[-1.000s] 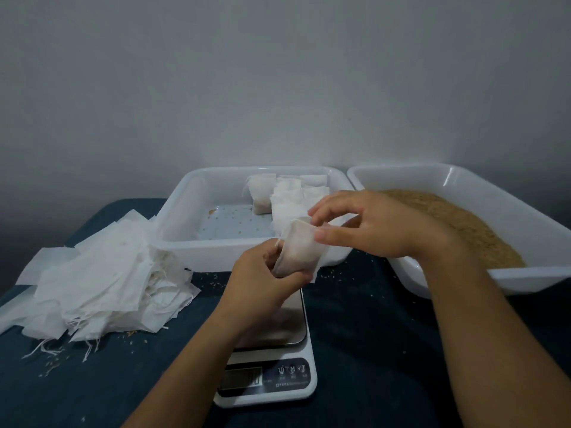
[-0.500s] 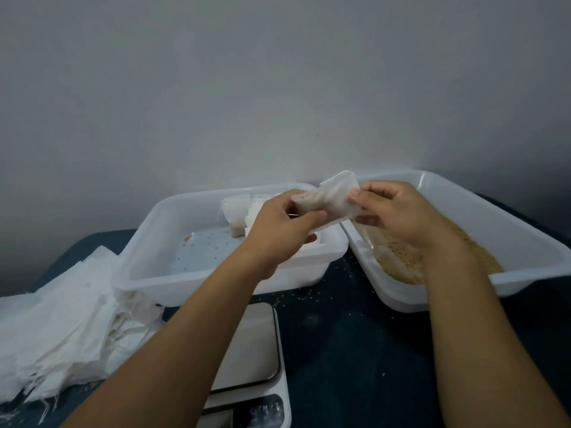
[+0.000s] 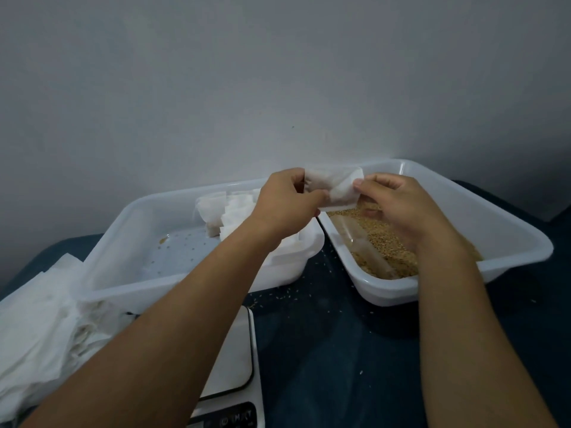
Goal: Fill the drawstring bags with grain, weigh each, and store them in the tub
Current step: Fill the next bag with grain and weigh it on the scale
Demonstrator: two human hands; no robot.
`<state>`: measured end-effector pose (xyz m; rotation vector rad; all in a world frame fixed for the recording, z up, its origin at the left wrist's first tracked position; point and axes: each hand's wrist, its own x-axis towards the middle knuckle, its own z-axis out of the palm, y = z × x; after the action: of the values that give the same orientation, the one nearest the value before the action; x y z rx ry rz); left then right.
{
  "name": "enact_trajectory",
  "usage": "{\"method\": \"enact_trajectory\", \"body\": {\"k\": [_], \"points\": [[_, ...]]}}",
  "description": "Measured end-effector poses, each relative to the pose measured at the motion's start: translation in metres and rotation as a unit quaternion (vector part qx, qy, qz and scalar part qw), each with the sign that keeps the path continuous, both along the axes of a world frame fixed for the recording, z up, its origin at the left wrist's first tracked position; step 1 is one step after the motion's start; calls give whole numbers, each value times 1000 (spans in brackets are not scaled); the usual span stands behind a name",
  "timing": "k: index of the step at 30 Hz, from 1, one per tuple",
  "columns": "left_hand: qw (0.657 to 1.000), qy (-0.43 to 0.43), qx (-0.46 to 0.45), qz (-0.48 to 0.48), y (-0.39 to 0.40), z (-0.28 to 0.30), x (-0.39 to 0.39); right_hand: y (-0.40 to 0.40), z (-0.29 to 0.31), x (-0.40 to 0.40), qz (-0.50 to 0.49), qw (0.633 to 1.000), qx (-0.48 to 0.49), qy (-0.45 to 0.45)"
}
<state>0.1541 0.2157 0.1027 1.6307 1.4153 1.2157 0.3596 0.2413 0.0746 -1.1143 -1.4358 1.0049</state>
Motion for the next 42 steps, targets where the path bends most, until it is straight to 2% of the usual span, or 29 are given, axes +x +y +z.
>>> {"method": "enact_trajectory", "body": {"k": [9,16,21,27,30,33,37,40,42], "points": [[998,-61,-12,-7,-9,-12,-1,-7,6,-5,-1,999,43,-32],[992,-121,-28,-21,-31,-30,-5,-18,19,-17,28,985,150,-82],[984,-176,-21,-30,-48,-38,-9,-30,30,-25,60,974,178,-124],[985,-124,-46,-106,-68,-53,-19,-52,46,-40,146,945,217,-197],[987,-135,-25,-88,-75,-59,-23,-58,49,-45,165,933,234,-216],[990,-138,8,-41,-75,-64,-24,-54,45,-47,176,940,208,-207],[992,-124,10,-20,-73,-68,-27,-45,34,-51,185,943,182,-209],[993,-117,-7,-16,-70,-67,-32,-36,28,-49,143,956,184,-180],[989,-144,-22,-26,-70,-64,-34,-32,25,-44,110,965,177,-162]]}}
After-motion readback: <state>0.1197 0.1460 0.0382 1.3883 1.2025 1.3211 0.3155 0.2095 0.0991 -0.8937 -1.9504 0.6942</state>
